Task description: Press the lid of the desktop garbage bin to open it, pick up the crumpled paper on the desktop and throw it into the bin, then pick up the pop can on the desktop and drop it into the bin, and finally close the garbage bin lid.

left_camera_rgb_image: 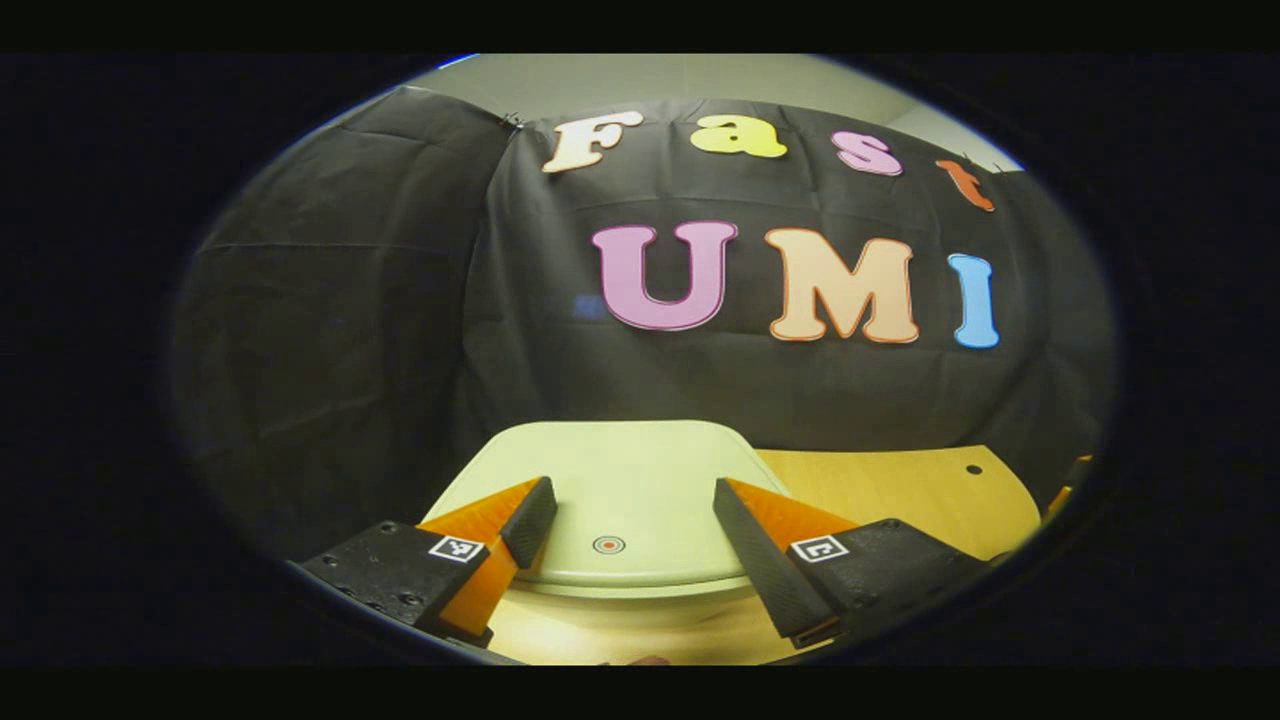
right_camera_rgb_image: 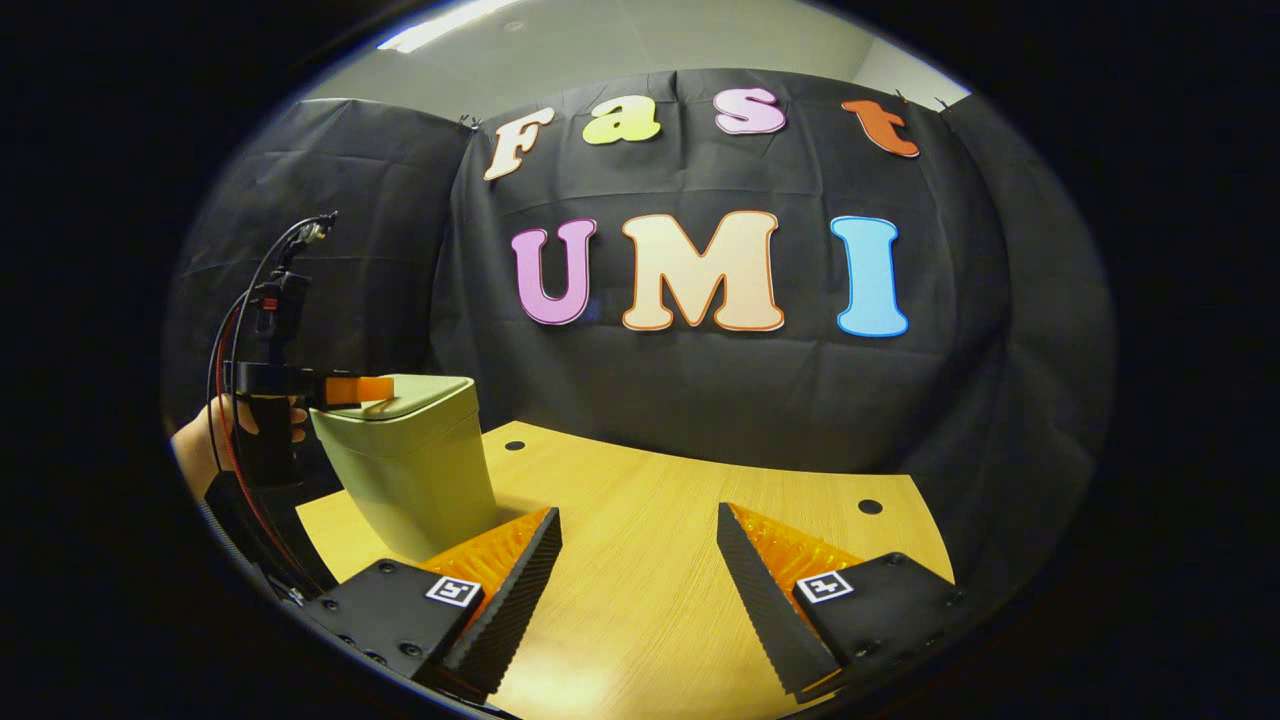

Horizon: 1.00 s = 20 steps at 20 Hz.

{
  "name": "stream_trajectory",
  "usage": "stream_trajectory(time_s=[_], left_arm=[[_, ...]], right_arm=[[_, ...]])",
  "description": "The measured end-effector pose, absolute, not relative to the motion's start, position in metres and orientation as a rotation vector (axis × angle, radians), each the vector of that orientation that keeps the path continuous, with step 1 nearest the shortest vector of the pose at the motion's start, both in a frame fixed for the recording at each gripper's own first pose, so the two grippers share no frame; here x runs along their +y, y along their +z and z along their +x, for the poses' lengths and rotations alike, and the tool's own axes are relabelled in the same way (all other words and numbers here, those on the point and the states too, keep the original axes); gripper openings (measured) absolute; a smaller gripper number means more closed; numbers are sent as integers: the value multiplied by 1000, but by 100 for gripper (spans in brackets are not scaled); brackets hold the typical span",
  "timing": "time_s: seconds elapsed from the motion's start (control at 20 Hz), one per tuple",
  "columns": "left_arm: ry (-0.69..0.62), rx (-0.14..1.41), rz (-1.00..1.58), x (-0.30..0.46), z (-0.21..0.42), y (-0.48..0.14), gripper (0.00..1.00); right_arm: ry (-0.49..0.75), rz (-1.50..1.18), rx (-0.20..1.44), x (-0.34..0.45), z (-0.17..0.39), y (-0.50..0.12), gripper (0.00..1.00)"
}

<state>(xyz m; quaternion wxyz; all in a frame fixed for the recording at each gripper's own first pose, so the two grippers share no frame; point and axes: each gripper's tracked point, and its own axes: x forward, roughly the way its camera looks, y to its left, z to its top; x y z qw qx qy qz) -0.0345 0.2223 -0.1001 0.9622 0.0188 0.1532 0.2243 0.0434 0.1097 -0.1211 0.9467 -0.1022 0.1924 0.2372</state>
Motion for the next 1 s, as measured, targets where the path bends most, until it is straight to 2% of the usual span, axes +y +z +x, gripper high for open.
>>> stream_trajectory(time_s=[0.05,0.3,0.65,1.0], left_arm=[[458,304,37,223,-35,-102,95],[455,258,101,223,-37,-109,94],[407,198,48,219,-35,-100,93],[261,58,3,131,-18,-60,92]], right_arm=[[484,-206,392,109,44,-121,98],[485,-198,411,110,50,-127,98],[502,-167,388,116,57,-120,98],[421,-109,243,91,64,-65,98]])
